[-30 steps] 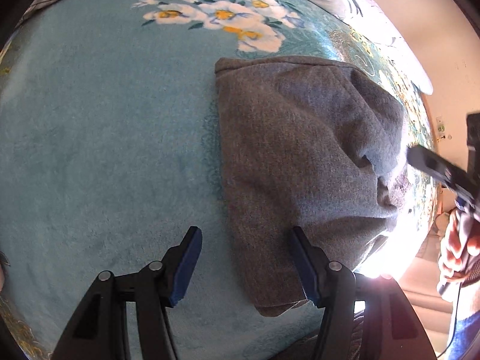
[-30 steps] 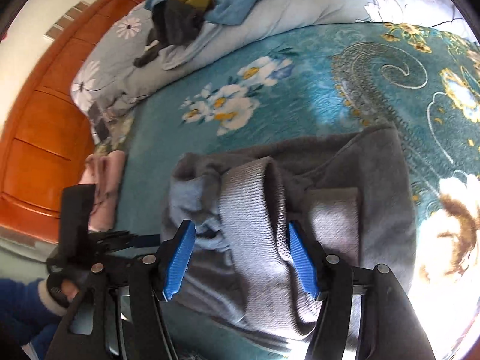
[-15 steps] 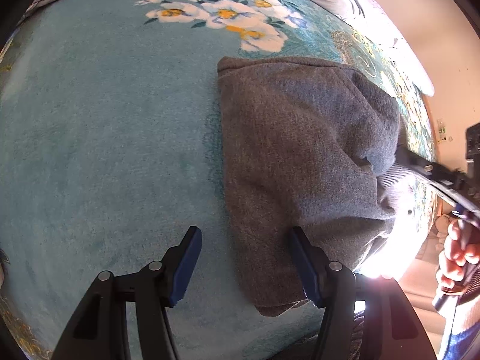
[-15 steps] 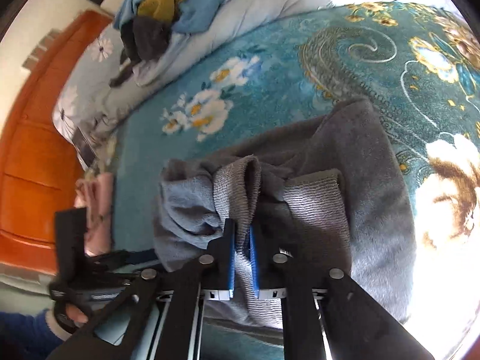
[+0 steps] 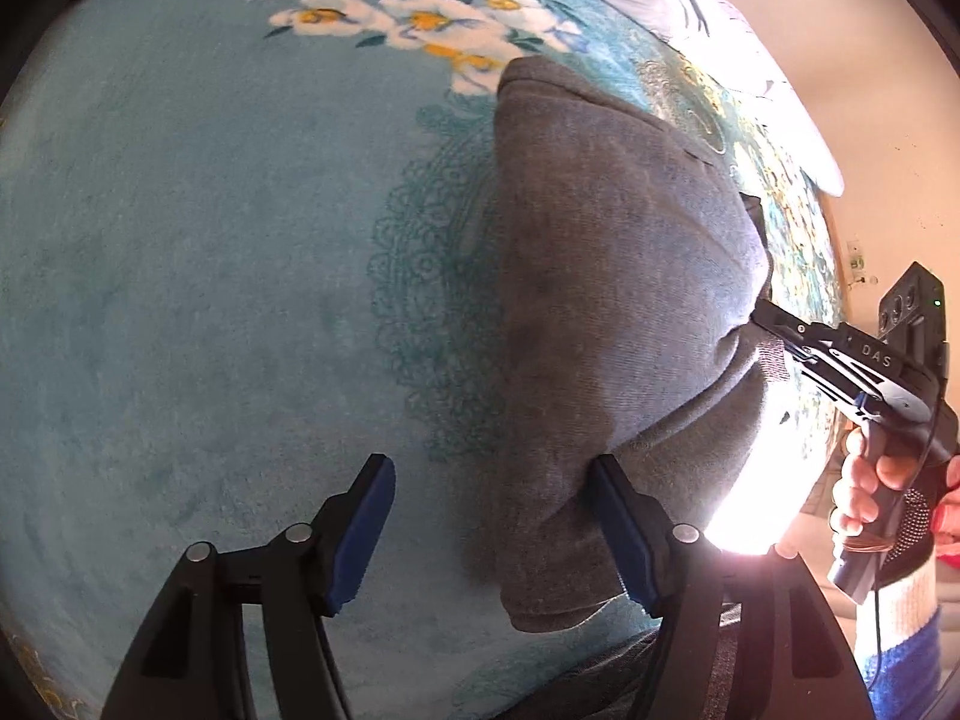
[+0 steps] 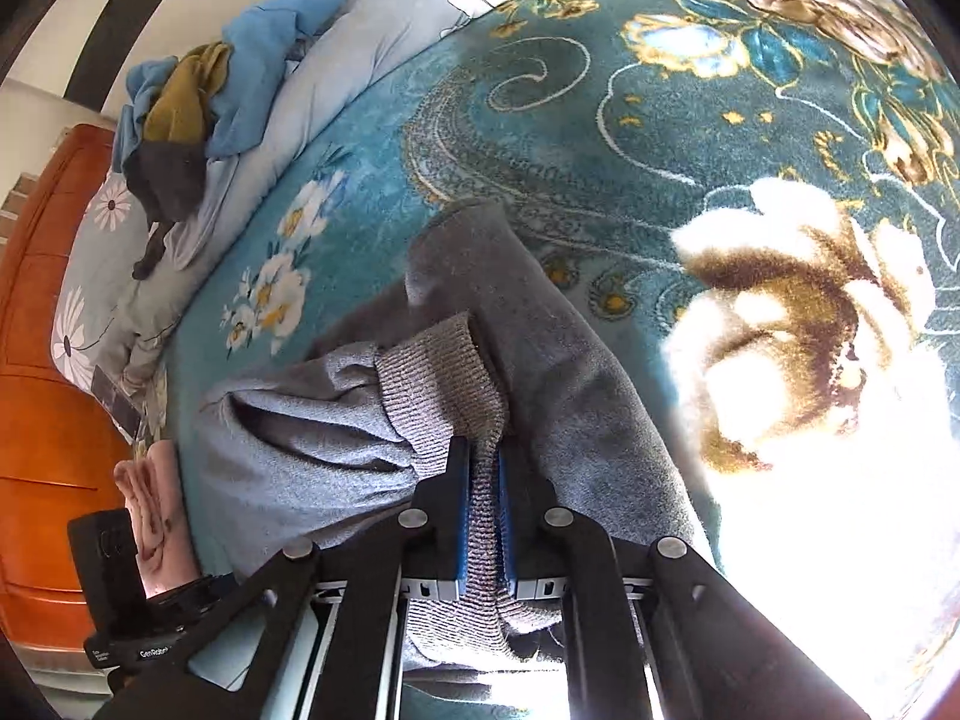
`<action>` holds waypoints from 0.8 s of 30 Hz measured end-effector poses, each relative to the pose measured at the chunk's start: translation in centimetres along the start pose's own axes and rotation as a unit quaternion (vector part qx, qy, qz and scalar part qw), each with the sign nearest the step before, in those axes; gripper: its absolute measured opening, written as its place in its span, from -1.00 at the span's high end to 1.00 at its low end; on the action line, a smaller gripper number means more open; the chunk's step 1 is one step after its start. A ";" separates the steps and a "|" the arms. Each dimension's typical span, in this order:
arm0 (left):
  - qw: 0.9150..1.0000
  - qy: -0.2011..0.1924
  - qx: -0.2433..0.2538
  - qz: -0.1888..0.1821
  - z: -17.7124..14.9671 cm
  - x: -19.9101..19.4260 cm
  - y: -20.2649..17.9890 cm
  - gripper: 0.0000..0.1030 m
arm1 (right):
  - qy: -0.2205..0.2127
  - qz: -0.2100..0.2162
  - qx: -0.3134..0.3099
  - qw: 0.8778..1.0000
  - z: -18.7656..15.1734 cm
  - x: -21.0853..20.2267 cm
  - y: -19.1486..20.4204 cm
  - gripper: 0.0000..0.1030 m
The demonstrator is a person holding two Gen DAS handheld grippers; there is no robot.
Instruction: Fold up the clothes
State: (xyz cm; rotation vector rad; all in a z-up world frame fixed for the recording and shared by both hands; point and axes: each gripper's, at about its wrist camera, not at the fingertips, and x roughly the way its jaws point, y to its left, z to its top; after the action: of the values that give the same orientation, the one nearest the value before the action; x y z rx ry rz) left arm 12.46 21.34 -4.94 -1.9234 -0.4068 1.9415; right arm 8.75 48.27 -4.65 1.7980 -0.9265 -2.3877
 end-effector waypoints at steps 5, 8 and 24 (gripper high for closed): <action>1.000 -0.002 0.008 0.015 -0.4 0.0 -0.9 -0.37 | -0.005 0.016 -0.028 0.999 -0.3 -1.4 0.7 0.63; 1.000 -0.002 0.005 0.013 -0.7 -0.1 -1.1 -0.37 | -0.007 0.007 -0.040 0.999 -1.0 -2.3 0.8 0.41; 1.000 0.000 0.004 0.018 -1.7 0.2 -3.8 -0.37 | 0.010 0.116 0.105 0.988 -4.7 -0.5 -4.3 -0.16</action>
State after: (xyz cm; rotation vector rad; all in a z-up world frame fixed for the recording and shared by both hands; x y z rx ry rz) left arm 14.39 24.67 -3.42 -1.9393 -0.3661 1.9616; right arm 14.51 49.86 -6.90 1.6606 -1.3475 -2.1974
